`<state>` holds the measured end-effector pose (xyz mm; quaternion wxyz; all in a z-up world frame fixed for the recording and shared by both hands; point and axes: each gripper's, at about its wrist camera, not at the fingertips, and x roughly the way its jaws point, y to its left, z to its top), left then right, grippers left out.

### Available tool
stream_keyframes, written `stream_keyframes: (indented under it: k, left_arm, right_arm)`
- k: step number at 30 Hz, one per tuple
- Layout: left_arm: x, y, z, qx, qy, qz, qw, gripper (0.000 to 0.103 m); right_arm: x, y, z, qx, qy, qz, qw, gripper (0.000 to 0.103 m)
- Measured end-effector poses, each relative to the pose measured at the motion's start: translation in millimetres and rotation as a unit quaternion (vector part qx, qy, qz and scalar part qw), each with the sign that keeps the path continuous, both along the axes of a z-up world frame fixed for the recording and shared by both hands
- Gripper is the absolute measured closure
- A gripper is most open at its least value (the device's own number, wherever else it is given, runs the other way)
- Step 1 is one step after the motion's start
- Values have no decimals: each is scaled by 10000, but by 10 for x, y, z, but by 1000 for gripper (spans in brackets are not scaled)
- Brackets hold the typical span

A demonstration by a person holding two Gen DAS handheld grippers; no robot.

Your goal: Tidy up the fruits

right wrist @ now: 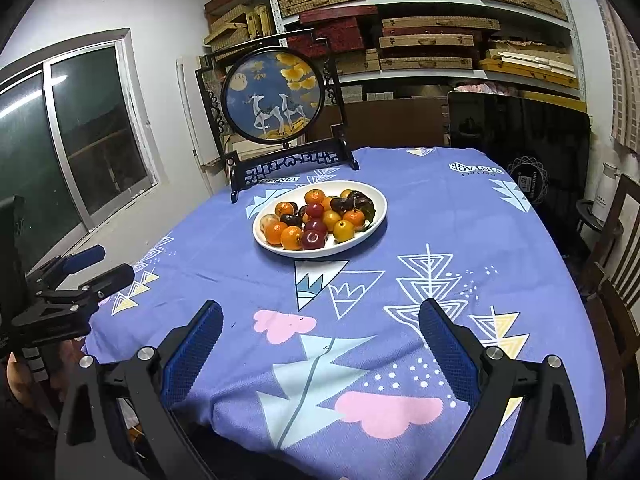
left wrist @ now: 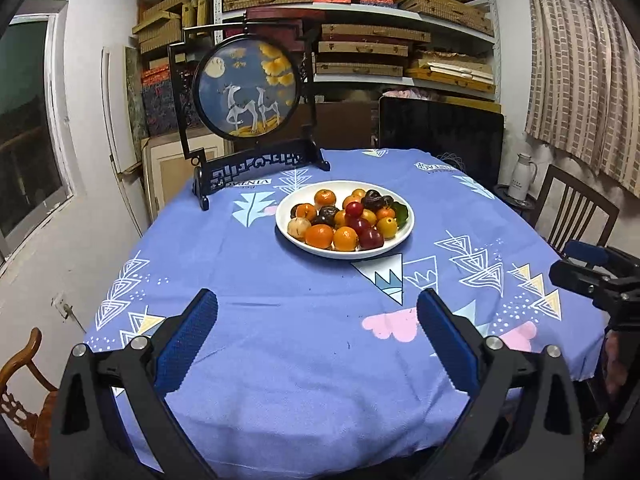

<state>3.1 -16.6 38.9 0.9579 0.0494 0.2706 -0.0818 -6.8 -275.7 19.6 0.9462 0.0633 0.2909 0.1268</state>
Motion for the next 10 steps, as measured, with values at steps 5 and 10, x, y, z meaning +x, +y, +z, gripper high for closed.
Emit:
stream_keyframes:
  k: [5,10]
  left_arm:
    - [101,47,-72,-2,259,216,9994,5]
    - [147,64,-102,31,264,306,9992,5]
  right_arm:
    - [20,-9,-43,27,62,13,10000,4]
    - [59,-30,-75,56,137,-36,9999,4]
